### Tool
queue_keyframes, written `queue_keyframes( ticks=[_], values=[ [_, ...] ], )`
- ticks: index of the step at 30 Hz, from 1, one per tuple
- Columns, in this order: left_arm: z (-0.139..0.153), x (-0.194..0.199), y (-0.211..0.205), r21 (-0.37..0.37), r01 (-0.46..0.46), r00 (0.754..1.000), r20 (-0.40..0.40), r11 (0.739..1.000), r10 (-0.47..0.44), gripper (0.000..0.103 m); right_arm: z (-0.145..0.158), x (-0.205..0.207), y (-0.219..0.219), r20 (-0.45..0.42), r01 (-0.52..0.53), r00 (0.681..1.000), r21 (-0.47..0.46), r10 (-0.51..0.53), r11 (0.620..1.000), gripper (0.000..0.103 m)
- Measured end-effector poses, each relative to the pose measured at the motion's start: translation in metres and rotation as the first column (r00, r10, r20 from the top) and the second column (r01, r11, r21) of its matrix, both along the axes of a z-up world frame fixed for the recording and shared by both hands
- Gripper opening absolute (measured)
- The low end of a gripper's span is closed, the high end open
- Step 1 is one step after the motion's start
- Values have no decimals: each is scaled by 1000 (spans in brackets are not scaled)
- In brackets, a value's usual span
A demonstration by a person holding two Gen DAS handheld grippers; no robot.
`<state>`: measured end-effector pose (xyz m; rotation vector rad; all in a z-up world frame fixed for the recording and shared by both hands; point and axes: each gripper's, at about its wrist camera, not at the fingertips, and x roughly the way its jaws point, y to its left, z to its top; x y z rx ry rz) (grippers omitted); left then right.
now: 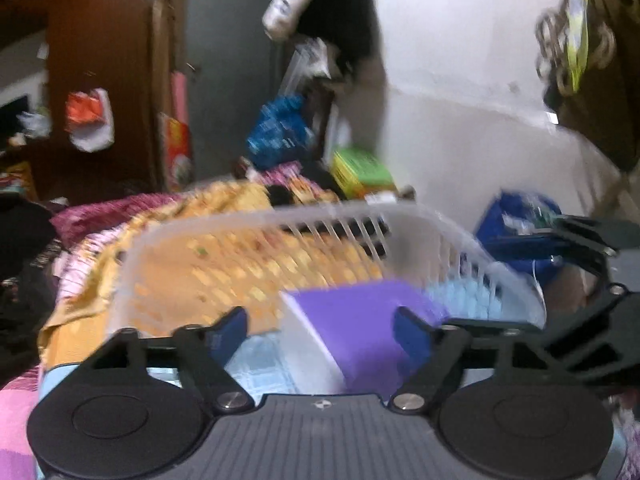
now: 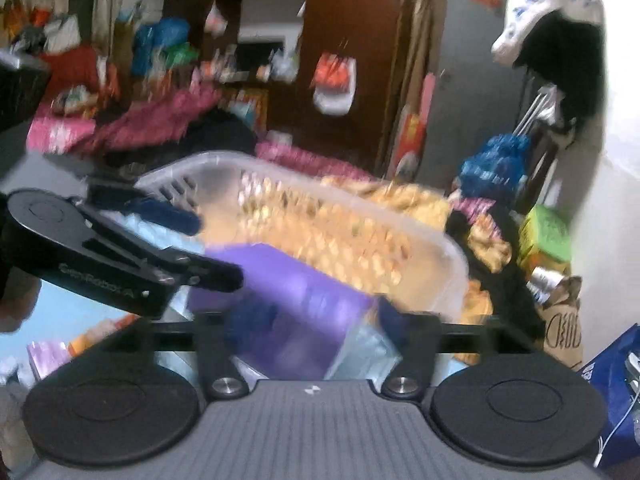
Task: Organize objects
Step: 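Lift the tissue pack with both tools and release it into the white basket, then grasp the white socks with the left tool while the right tool grasps them too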
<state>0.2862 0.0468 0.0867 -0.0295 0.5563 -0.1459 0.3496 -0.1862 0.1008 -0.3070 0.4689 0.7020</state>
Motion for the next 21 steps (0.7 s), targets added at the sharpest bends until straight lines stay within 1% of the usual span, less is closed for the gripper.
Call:
queue_keyframes(
  ticks=[1, 2, 3, 4, 6, 8, 9, 10, 12, 14, 16, 18, 20, 21],
  values=[
    [5, -15, 3, -13, -4, 999, 35, 1000, 5, 86, 4, -3, -8, 31, 15, 999, 34, -16, 999, 103],
    [8, -33, 5, -18, 1, 998, 65, 1000, 0, 87, 7, -16, -22, 67, 12, 998, 80, -17, 997, 103],
    [10, -52, 7, -13, 11, 996, 89, 1000, -10, 91, 8, -27, -35, 79, -4, 997, 119, -5, 993, 103],
    [9, -71, 8, 1, 13, 995, 101, 1000, -13, 93, 10, -35, -44, 81, -15, 997, 153, 3, 988, 103],
    [1, -109, 11, 49, -1, 994, 112, 999, -4, 93, 0, -63, -74, 84, -28, 996, 226, 10, 974, 103],
    [-10, -136, 6, 107, -4, 992, 126, 994, -10, 93, -17, -88, -97, 91, -39, 996, 245, 17, 969, 103],
    [-16, -148, 7, 121, -14, 991, 130, 993, -1, 93, -30, -104, -110, 99, -25, 995, 258, 0, 966, 103],
    [-22, -162, 12, 124, -35, 991, 133, 992, 18, 93, -37, -111, -116, 92, -11, 996, 266, -14, 964, 103],
    [-37, -186, 24, 102, -70, 990, 125, 992, 57, 93, -56, -130, -131, 36, 38, 998, 300, -51, 953, 103],
    [-50, -204, 35, 61, -96, 989, 118, 993, 88, 93, -66, -142, -132, -26, 71, 997, 333, -66, 940, 103],
    [-62, -222, 43, 16, -119, 986, 123, 993, 116, 93, -72, -150, -122, -51, -5, 998, 381, 26, 924, 103],
    [-78, -251, 46, -41, -148, 976, 156, 988, 153, 93, -75, -161, -101, -34, -93, 993, 389, 116, 917, 103],
    [-86, -267, 42, -78, -182, 959, 204, 980, 194, 93, -77, -168, -79, 2, -118, 992, 387, 128, 914, 97],
    [-91, -274, 40, -90, -187, 954, 219, 978, 203, 93, -77, -169, -70, 6, -133, 990, 376, 142, 917, 91]
  ],
)
